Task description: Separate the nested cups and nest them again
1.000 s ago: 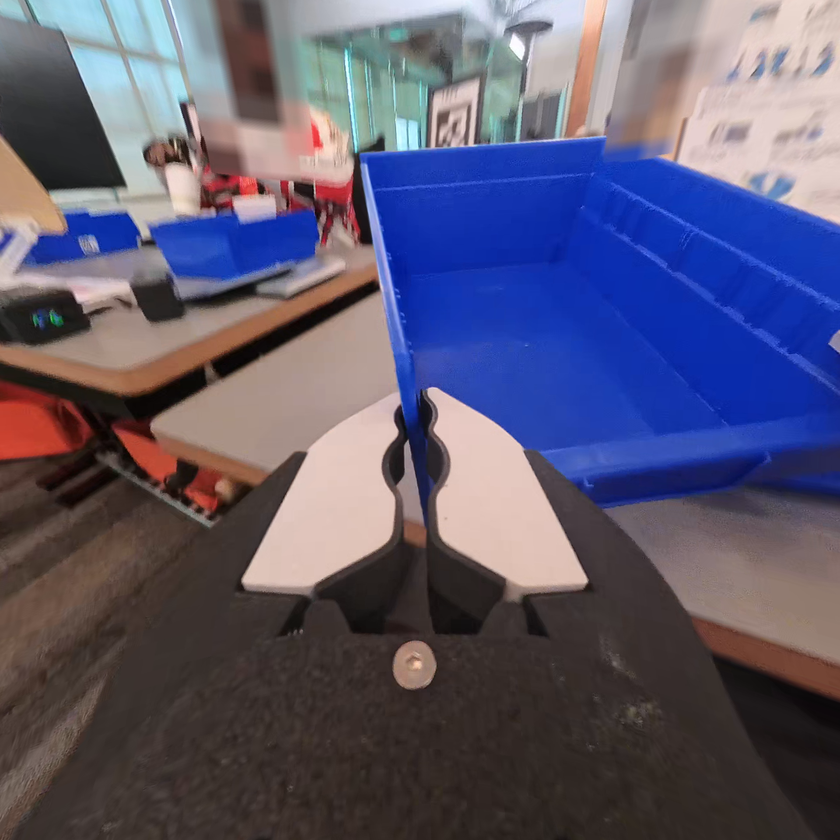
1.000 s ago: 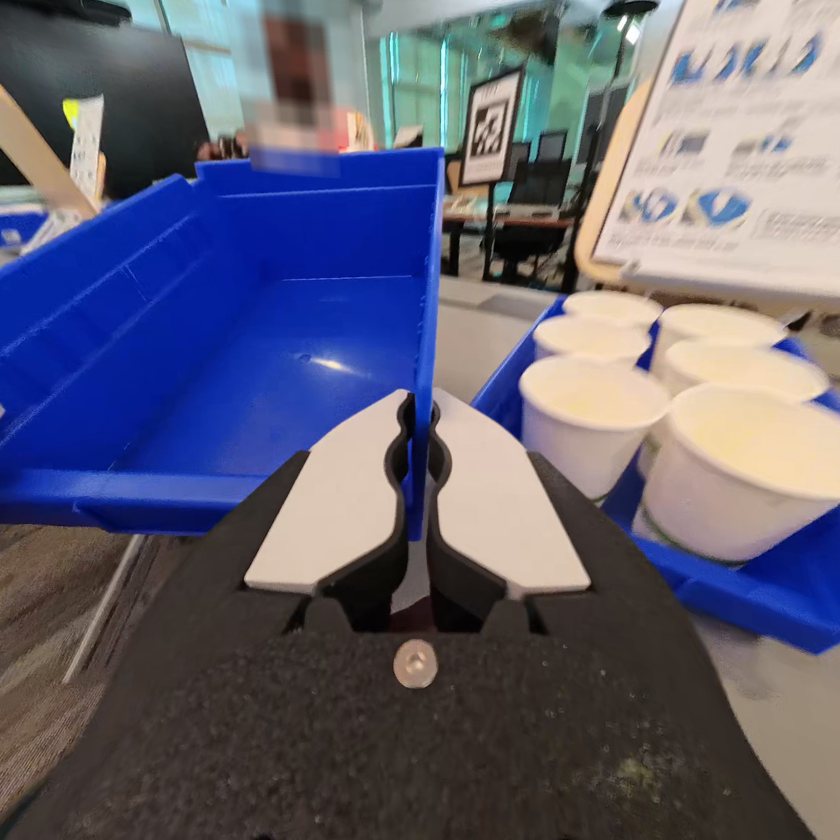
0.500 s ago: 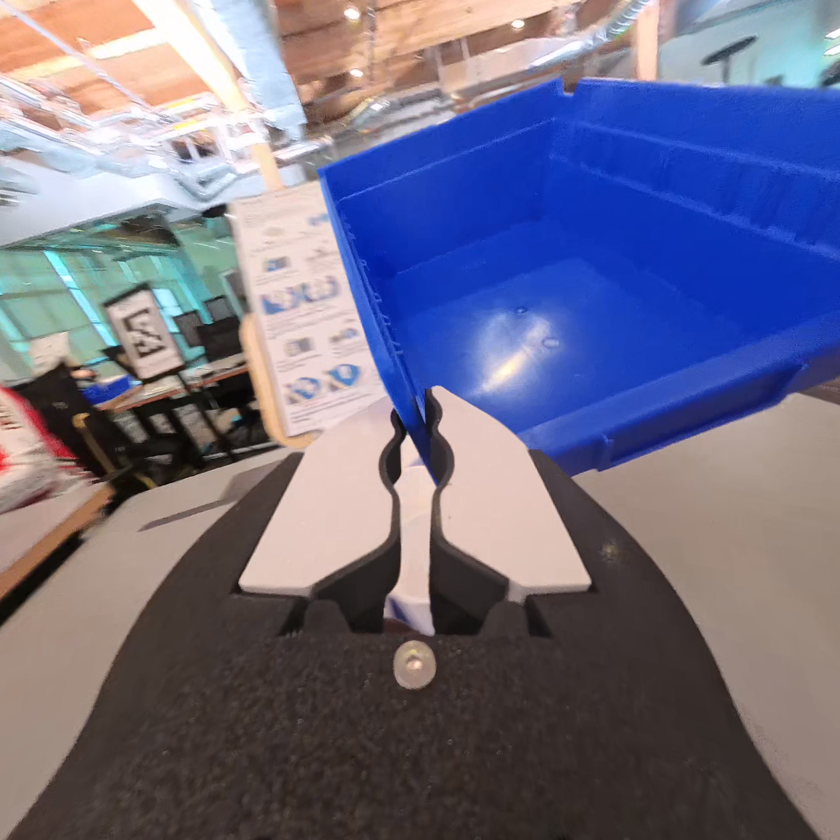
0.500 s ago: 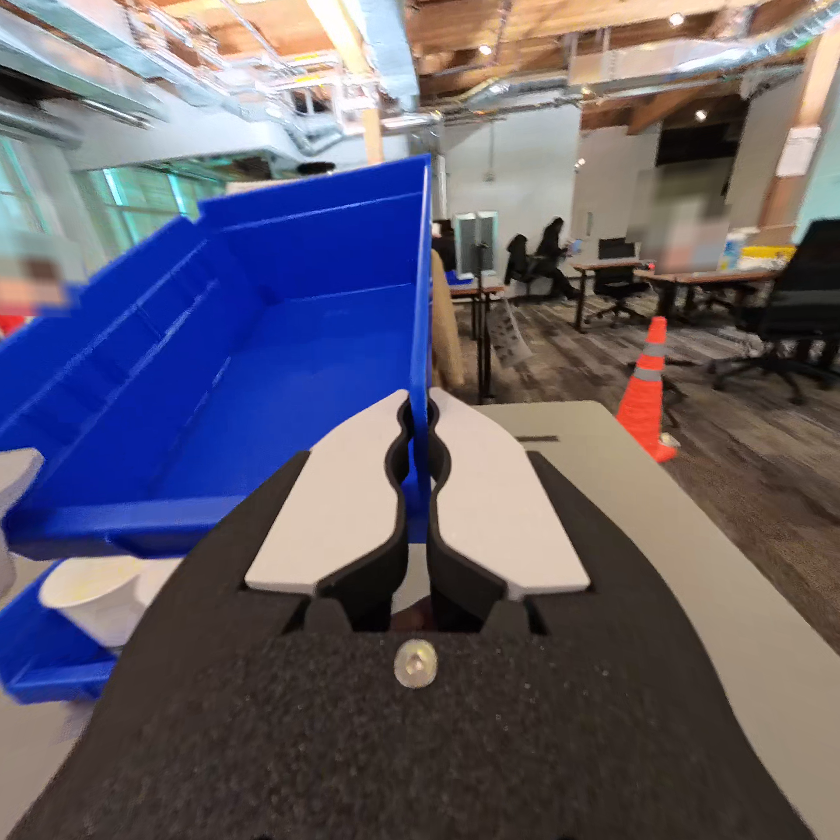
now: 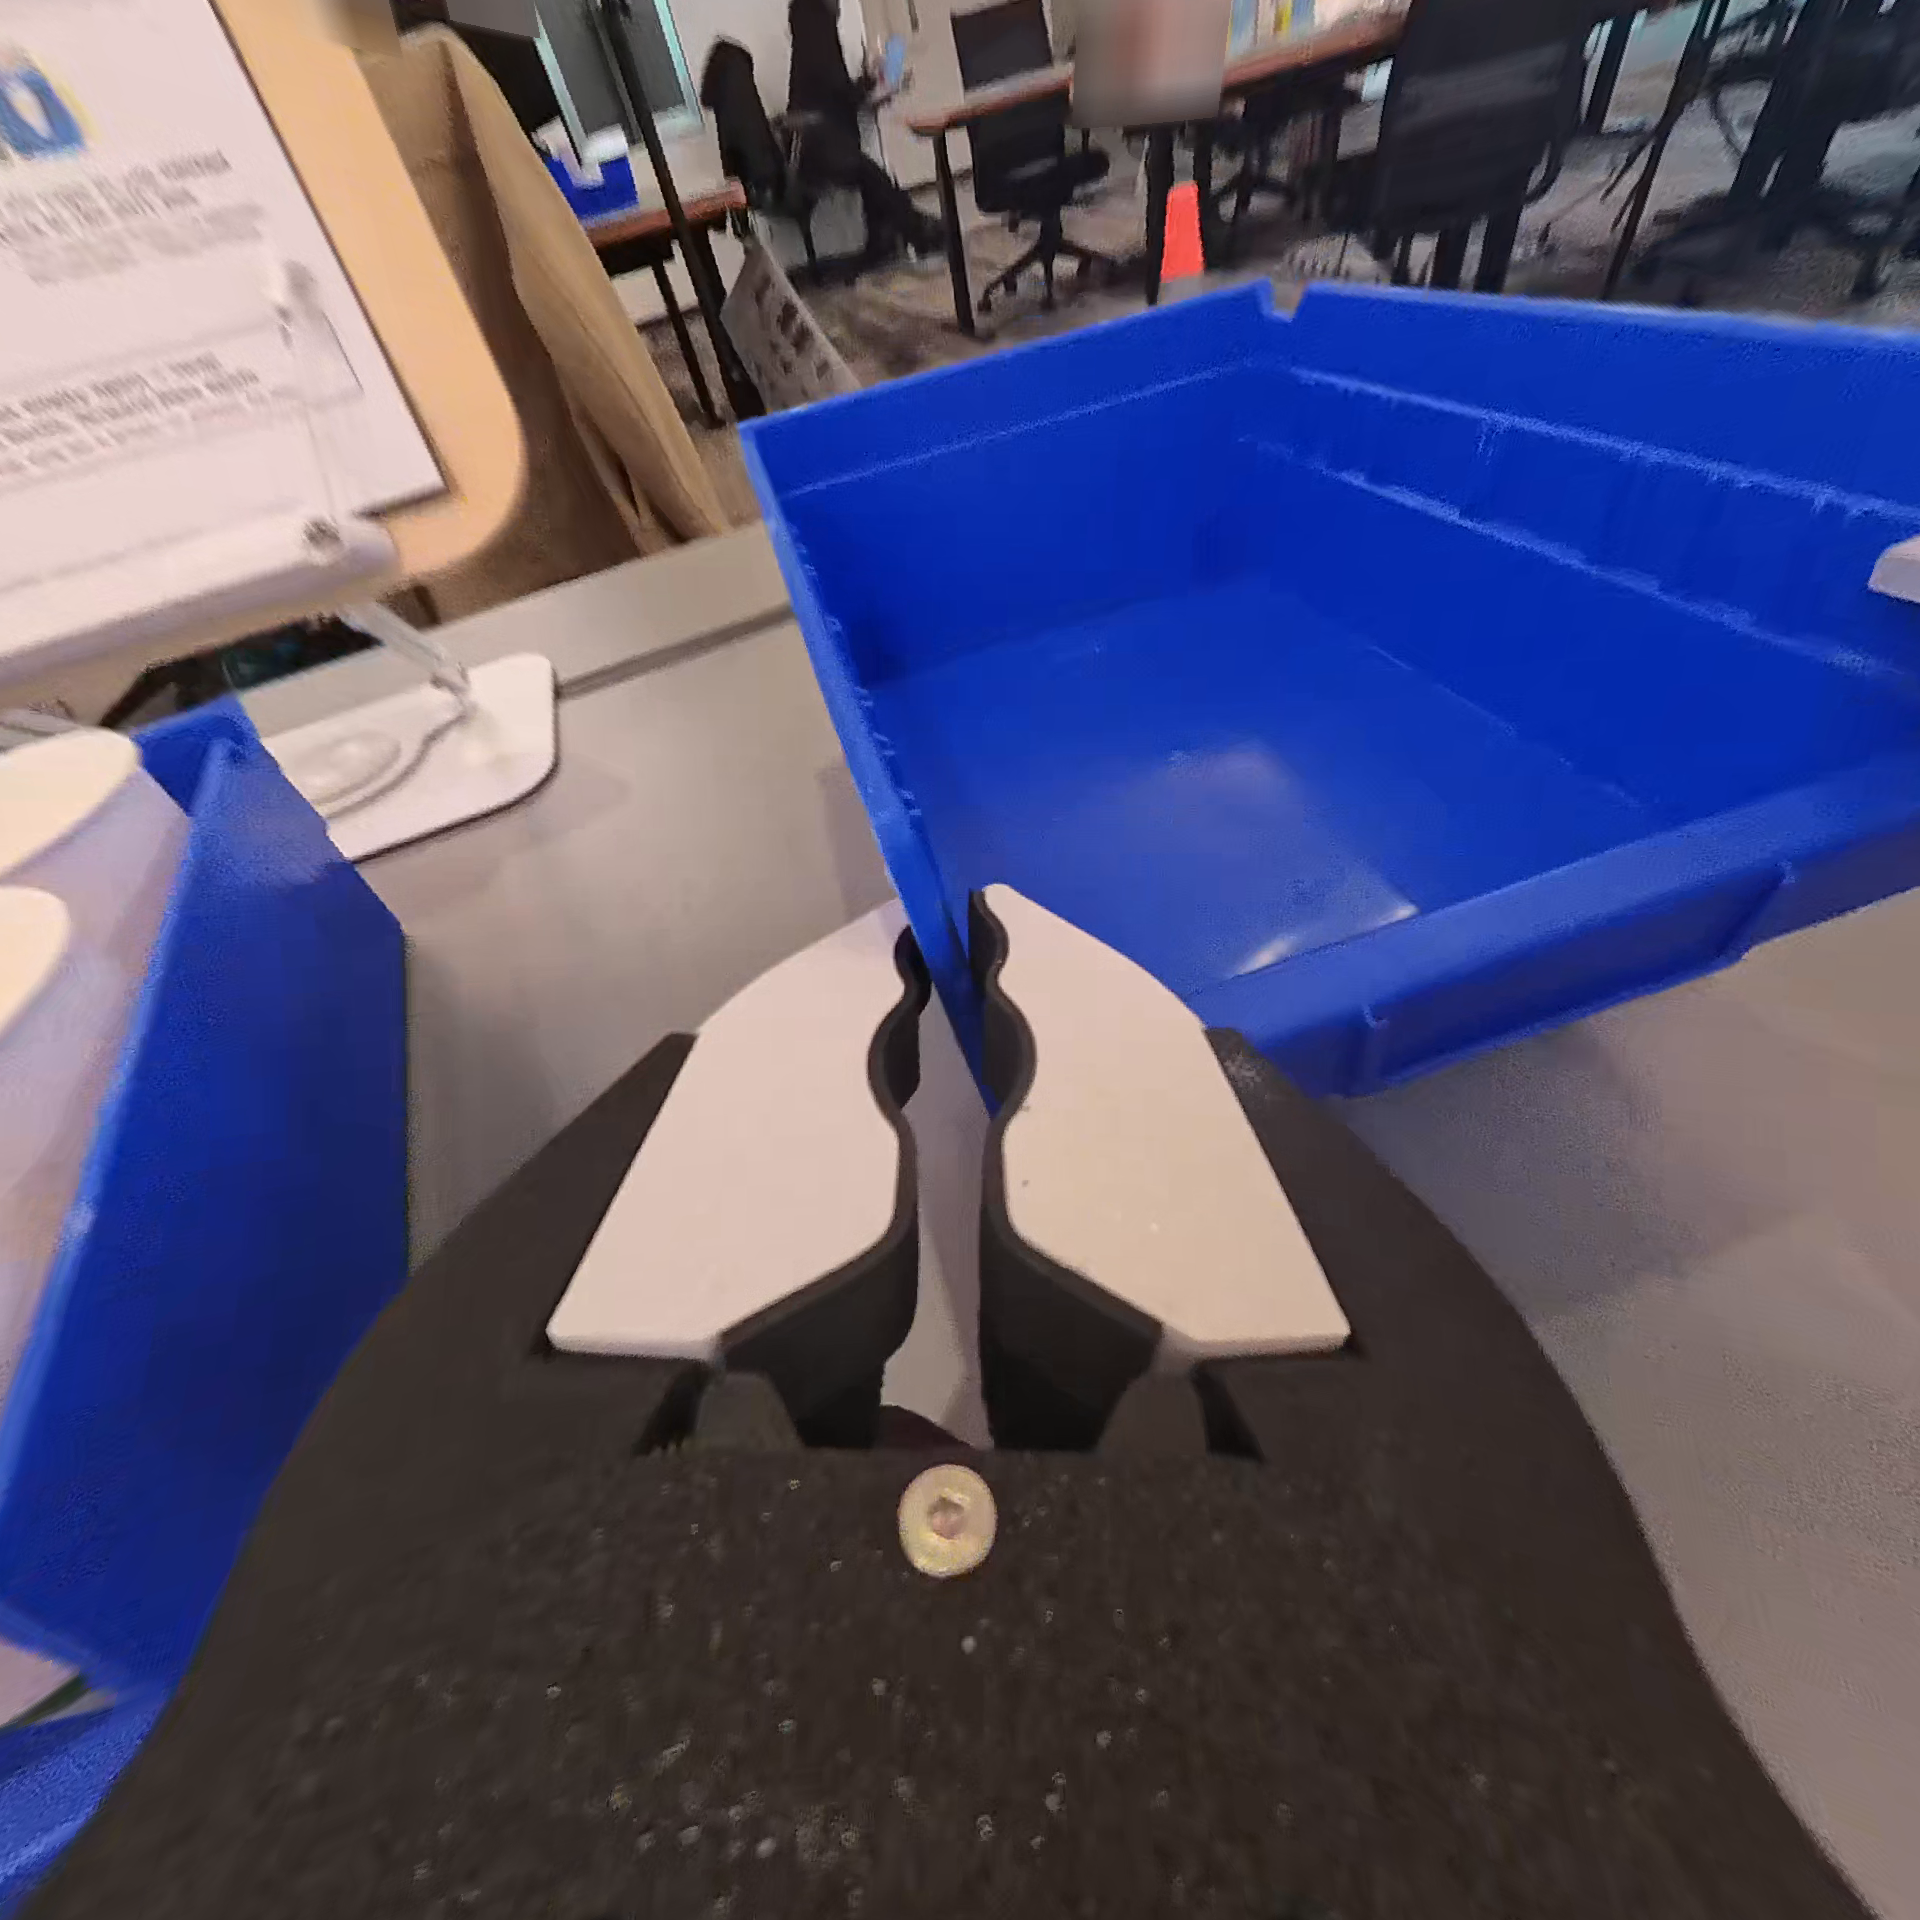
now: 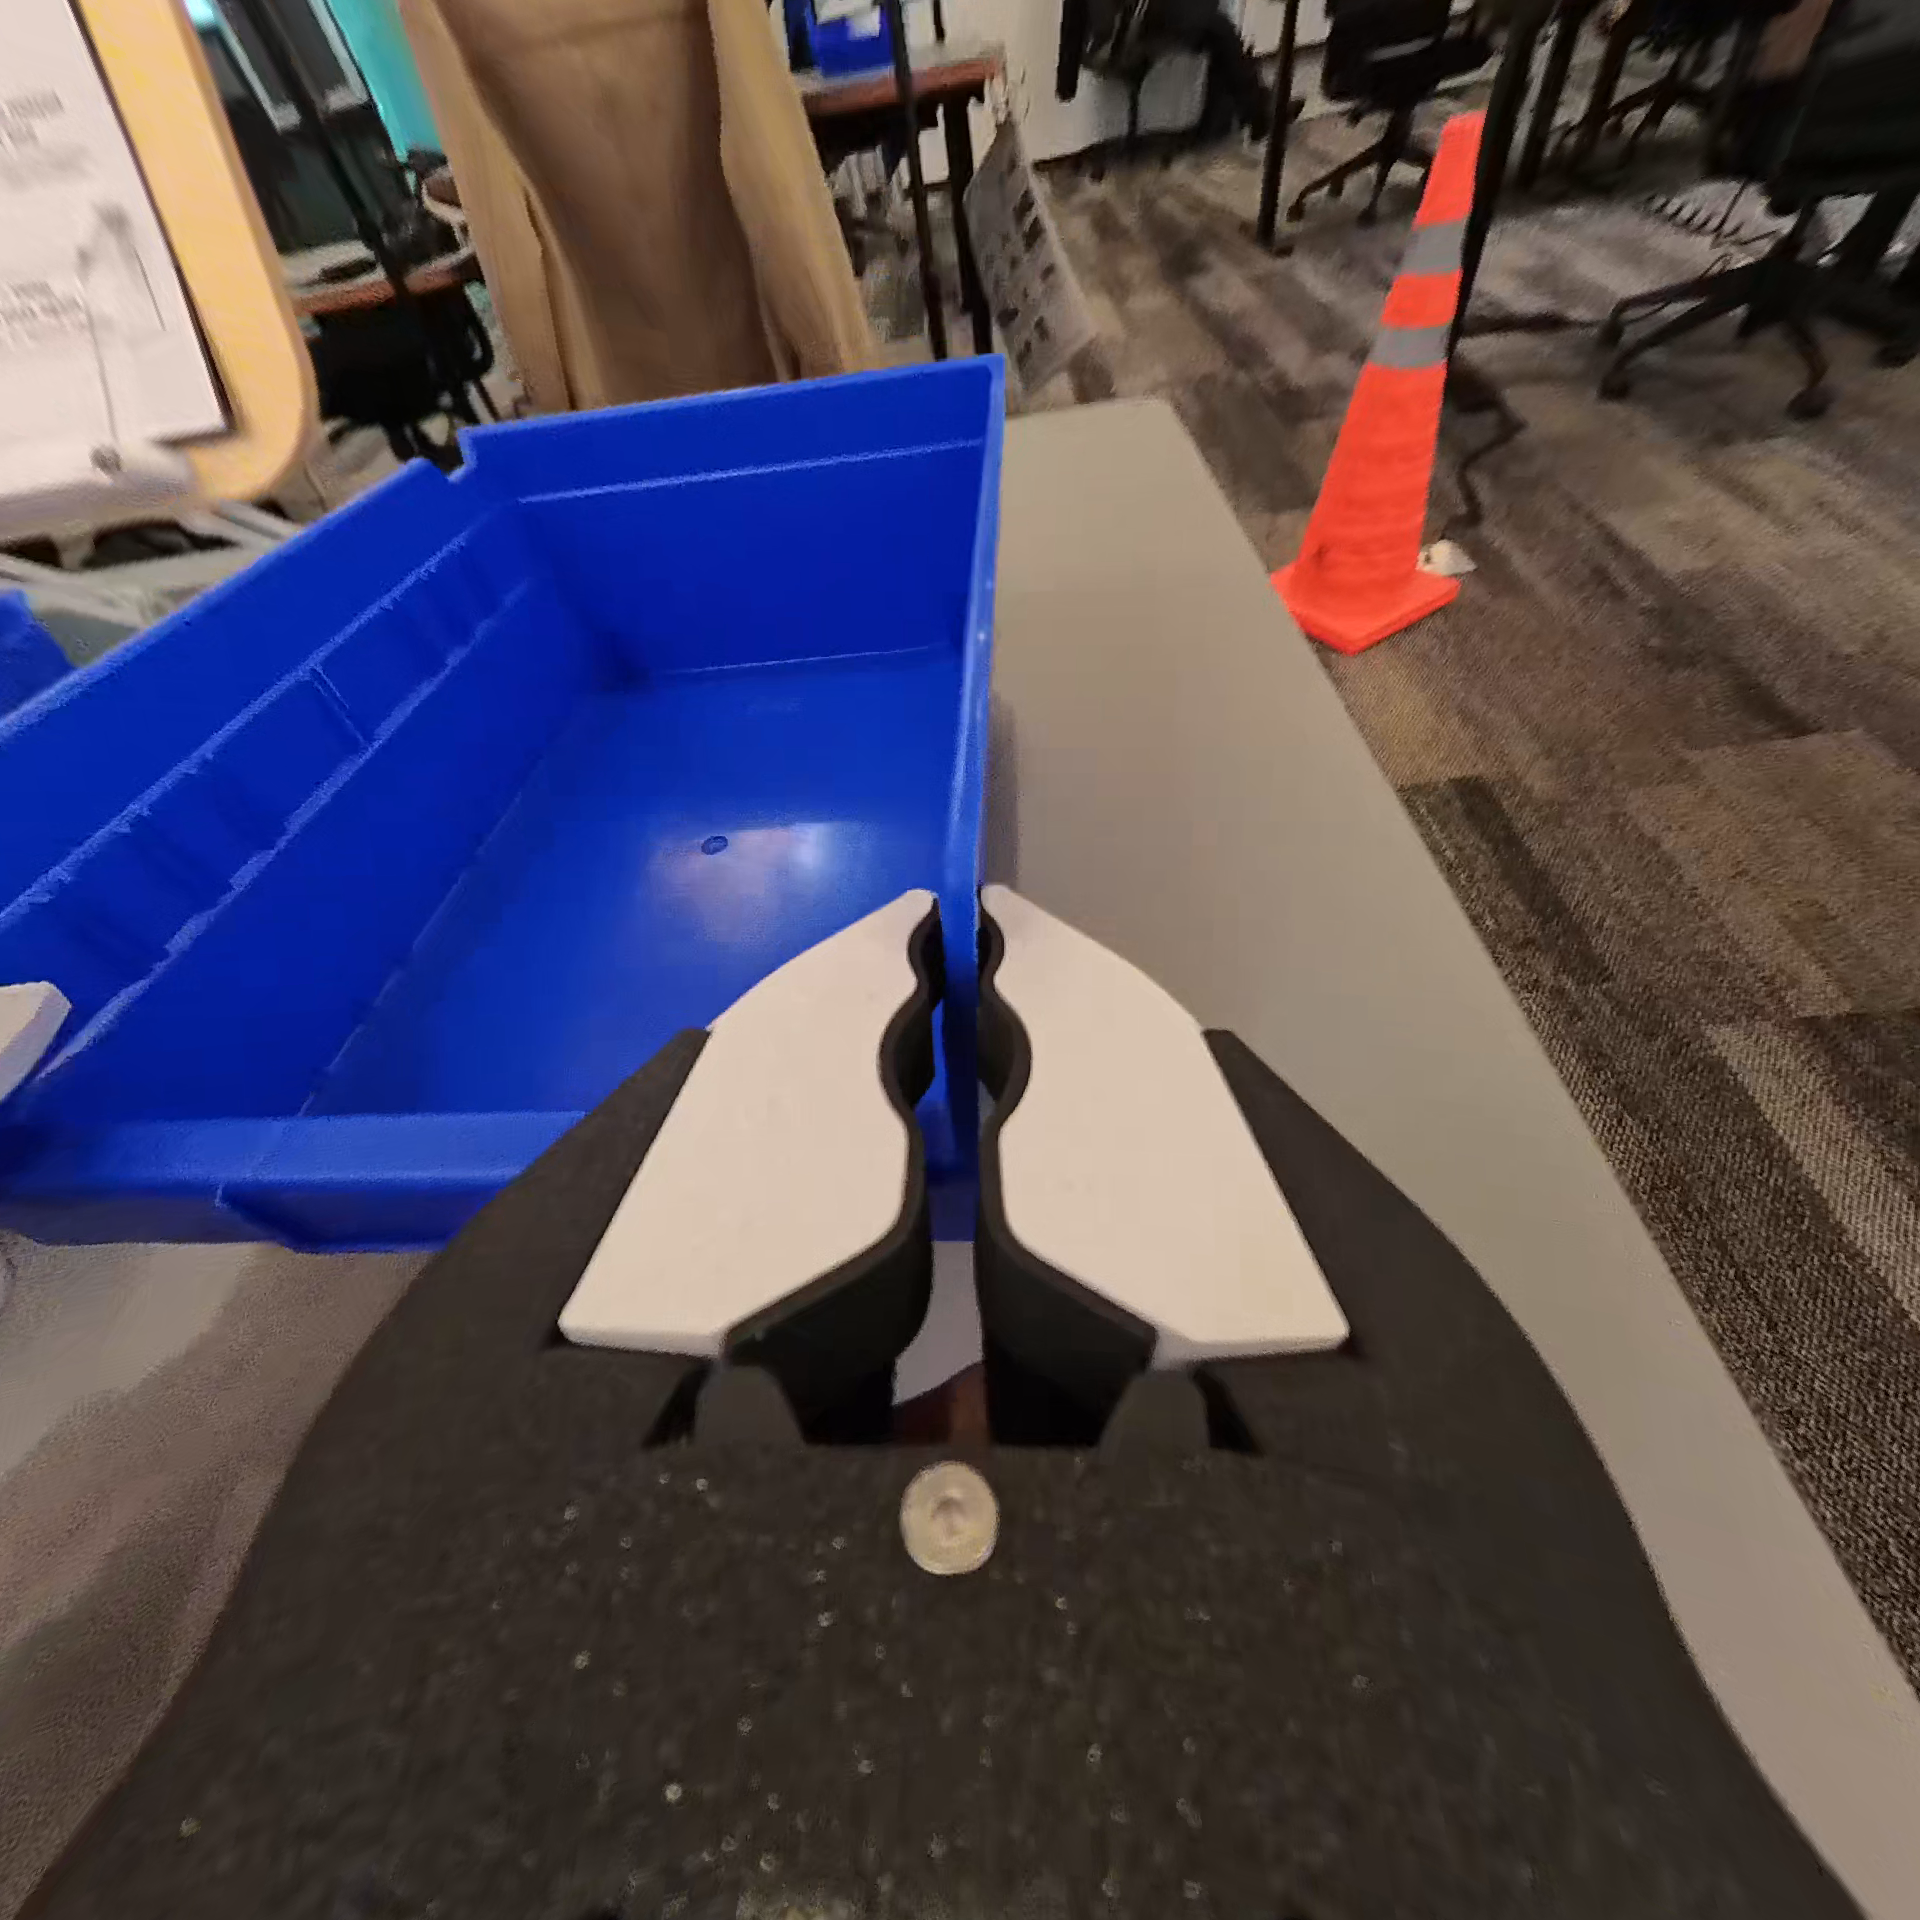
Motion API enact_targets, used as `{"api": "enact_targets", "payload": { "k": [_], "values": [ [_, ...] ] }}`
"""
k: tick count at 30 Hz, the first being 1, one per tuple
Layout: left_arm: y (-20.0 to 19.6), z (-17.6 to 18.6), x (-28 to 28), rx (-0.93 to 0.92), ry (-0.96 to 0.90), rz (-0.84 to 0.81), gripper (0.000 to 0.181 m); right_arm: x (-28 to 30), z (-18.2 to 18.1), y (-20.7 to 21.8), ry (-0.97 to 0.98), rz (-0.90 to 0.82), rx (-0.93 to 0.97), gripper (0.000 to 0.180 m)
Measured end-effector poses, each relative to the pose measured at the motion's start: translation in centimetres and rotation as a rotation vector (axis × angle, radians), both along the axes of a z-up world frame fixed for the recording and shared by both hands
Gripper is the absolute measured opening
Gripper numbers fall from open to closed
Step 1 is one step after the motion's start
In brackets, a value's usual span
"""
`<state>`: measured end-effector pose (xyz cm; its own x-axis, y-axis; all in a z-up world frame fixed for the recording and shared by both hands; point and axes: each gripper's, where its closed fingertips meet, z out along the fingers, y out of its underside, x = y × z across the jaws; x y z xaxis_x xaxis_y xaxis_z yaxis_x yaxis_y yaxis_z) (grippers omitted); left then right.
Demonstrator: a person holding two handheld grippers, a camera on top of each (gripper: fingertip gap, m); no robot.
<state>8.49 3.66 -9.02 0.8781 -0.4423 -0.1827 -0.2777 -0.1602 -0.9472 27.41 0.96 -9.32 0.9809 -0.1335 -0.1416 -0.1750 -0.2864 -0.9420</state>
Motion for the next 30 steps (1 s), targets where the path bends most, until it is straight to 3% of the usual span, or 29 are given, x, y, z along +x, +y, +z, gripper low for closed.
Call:
{"api": "enact_targets", "payload": {
  "k": [6, 9, 10, 12, 16, 19, 24, 27, 30],
  "values": [
    [0.5, -4.0, 0.2, -0.021, 0.141, 0.000, 0.009, 0.6, -3.5, 0.6, -0.017, 0.003, -0.099, 0.003],
    [-0.1, -4.5, 0.3, -0.029, 0.171, -0.002, 0.012, 0.8, -3.6, 0.7, 0.025, -0.010, -0.066, 0.003],
    [-0.4, -4.5, 0.7, -0.038, 0.155, -0.025, 0.024, 0.8, -3.6, 0.7, 0.016, -0.012, -0.069, 0.003],
    [-1.0, -4.3, 0.5, -0.042, 0.143, -0.046, 0.053, 0.9, -3.6, 0.5, 0.003, -0.028, -0.082, 0.006],
    [-2.8, -2.0, -2.6, 0.012, 0.169, -0.077, 0.055, 1.7, -2.1, -1.6, -0.075, -0.119, -0.043, 0.036],
    [-5.2, 0.9, -7.9, 0.042, 0.116, -0.108, 0.046, 0.4, 0.7, -3.8, -0.110, -0.155, 0.036, 0.044],
    [-6.5, 4.5, -23.7, 0.030, -0.053, 0.034, 0.054, -12.3, 3.7, -5.0, -0.133, 0.117, 0.166, 0.045],
    [-6.2, 3.2, -32.5, -0.008, -0.142, 0.162, 0.055, -22.3, 2.7, -4.8, -0.104, 0.316, 0.170, 0.044],
    [-5.0, 0.2, -36.4, -0.107, -0.203, 0.203, 0.056, -30.8, -0.9, -3.5, -0.097, 0.463, 0.039, 0.047]
  ]
}}
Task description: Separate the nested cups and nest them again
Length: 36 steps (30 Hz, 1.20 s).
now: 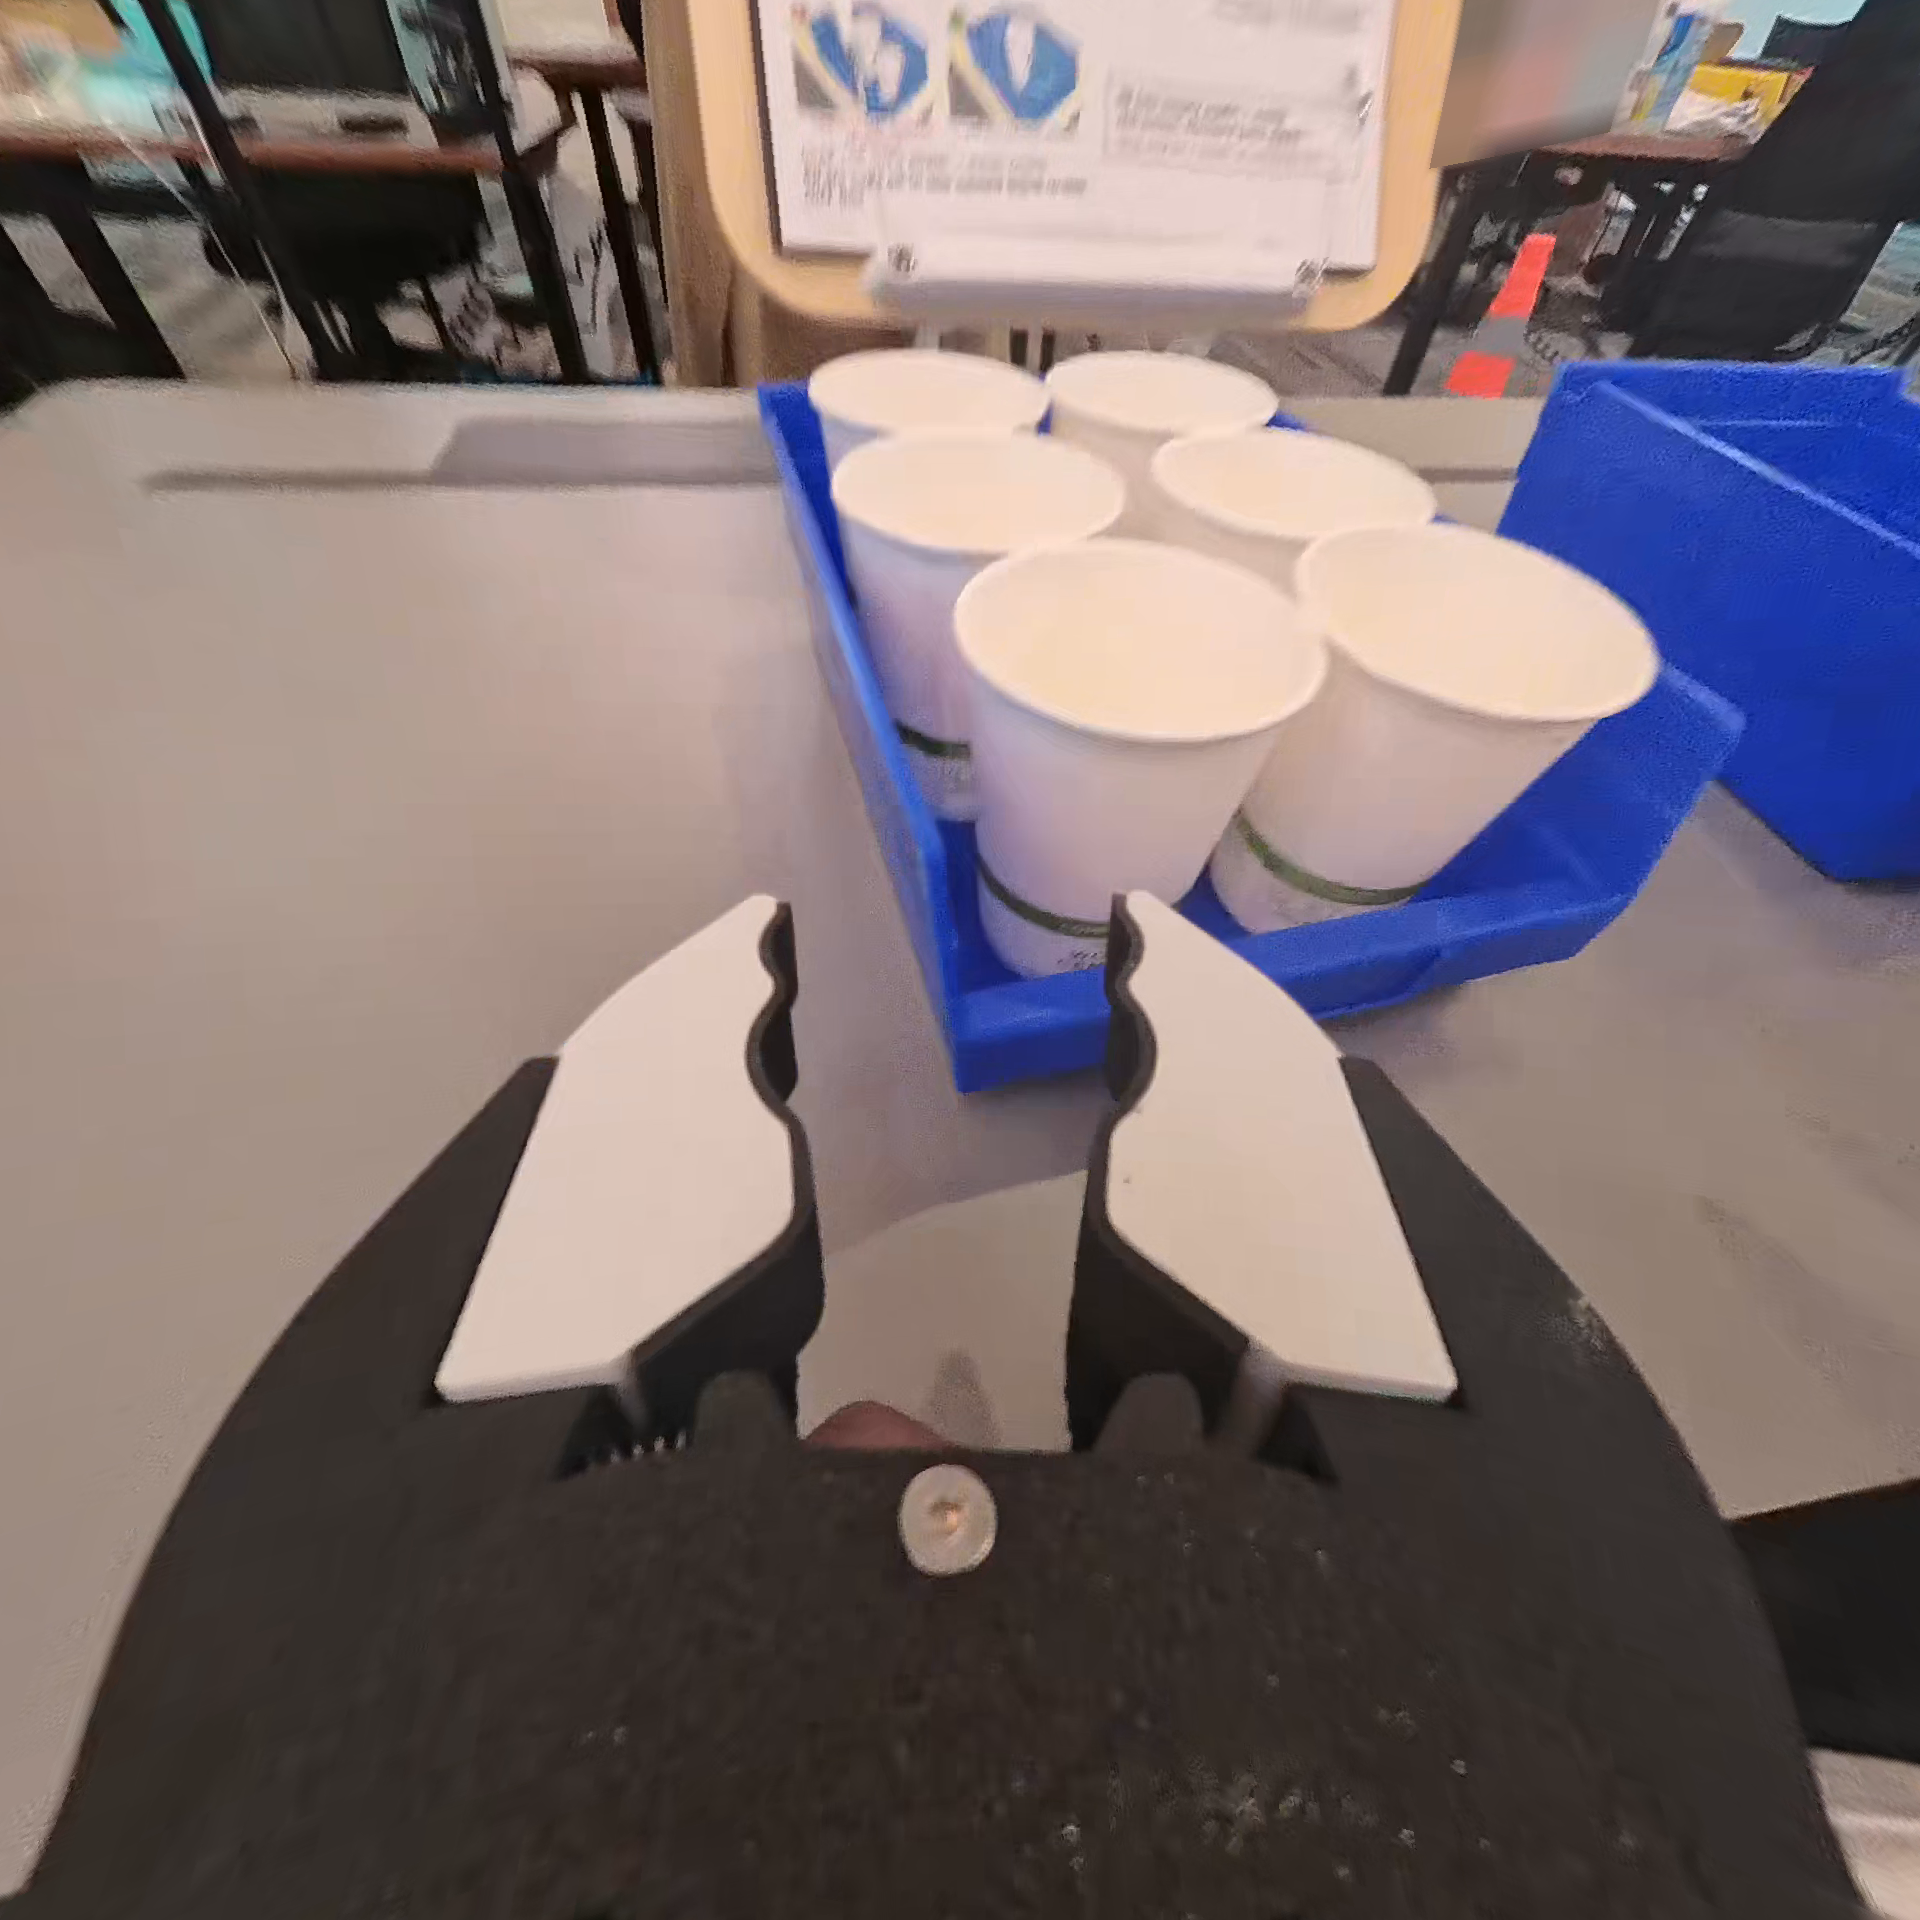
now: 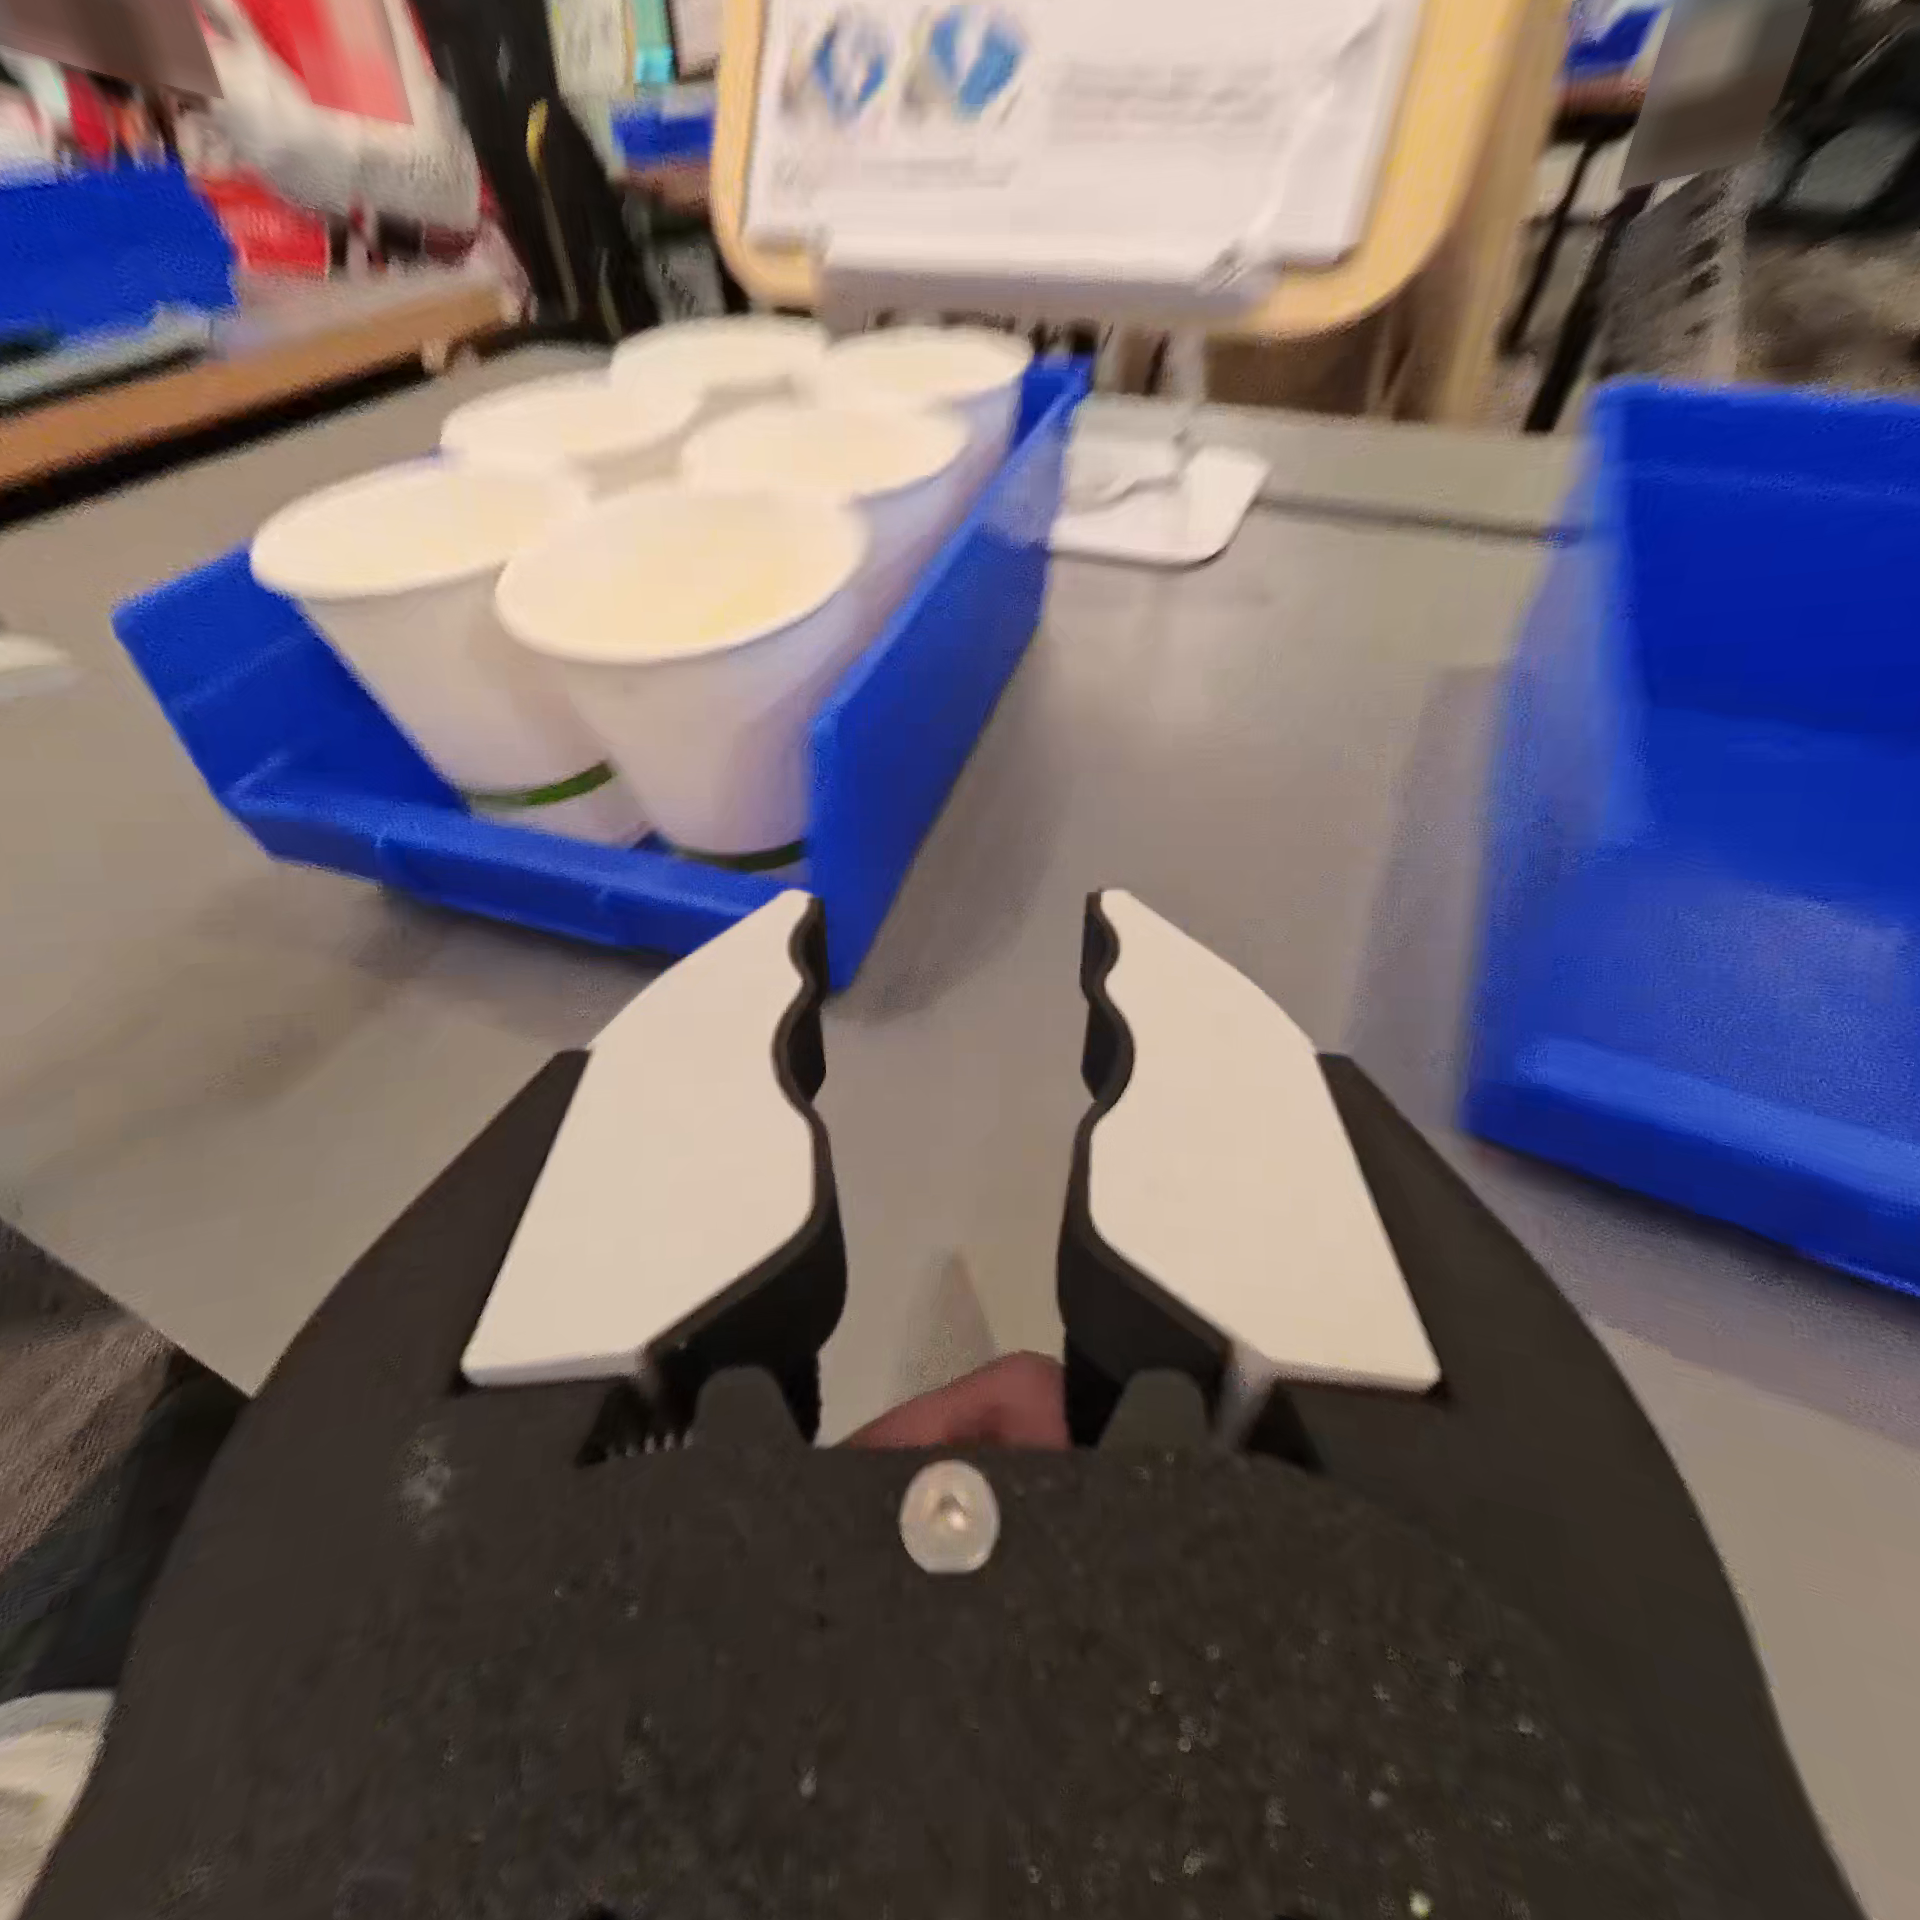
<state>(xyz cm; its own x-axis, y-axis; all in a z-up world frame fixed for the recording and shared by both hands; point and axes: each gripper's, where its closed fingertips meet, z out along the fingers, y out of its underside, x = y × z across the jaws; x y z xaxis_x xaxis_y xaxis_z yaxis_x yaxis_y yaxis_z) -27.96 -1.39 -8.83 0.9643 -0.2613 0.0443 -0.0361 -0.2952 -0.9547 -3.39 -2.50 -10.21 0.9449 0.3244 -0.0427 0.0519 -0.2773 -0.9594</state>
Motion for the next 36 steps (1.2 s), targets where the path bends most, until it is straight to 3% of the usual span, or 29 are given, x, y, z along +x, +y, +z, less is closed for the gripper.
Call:
{"api": "enact_targets", "payload": {
  "k": [4, 7, 13, 14, 15, 18, 24, 36],
  "values": [
    [2.0, -2.6, 0.2, -0.088, -0.025, -0.031, 0.056, -4.1, -3.3, 2.3, -0.043, -0.007, -0.099, 0.042],
    [3.7, -3.3, -0.2, -0.091, 0.004, 0.012, 0.050, -4.7, -2.3, 3.9, 0.044, -0.030, -0.084, 0.036],
    [5.4, -2.8, 0.2, -0.058, 0.011, 0.054, 0.033, -5.7, -3.1, 6.3, 0.042, -0.035, -0.148, 0.026],
    [5.5, -3.2, 0.4, -0.077, 0.014, 0.059, 0.028, -5.6, -3.4, 6.4, 0.024, -0.052, -0.148, 0.022],
    [5.6, -3.7, 0.5, -0.093, 0.019, 0.072, 0.008, -5.5, -3.6, 6.5, 0.013, -0.077, -0.143, 0.017],
    [5.7, -4.0, 0.5, -0.098, 0.033, 0.100, 0.004, -4.9, -3.4, 6.7, -0.002, -0.161, -0.117, 0.005],
    [5.4, -3.6, -0.4, -0.100, 0.082, 0.111, 0.004, -6.0, -3.1, 6.1, 0.172, -0.292, -0.122, 0.004],
    [7.1, -0.2, -16.0, -0.028, 0.067, 0.152, 0.003, -21.9, 1.5, 7.8, 0.088, -0.192, 0.037, 0.005]
  ]
}}
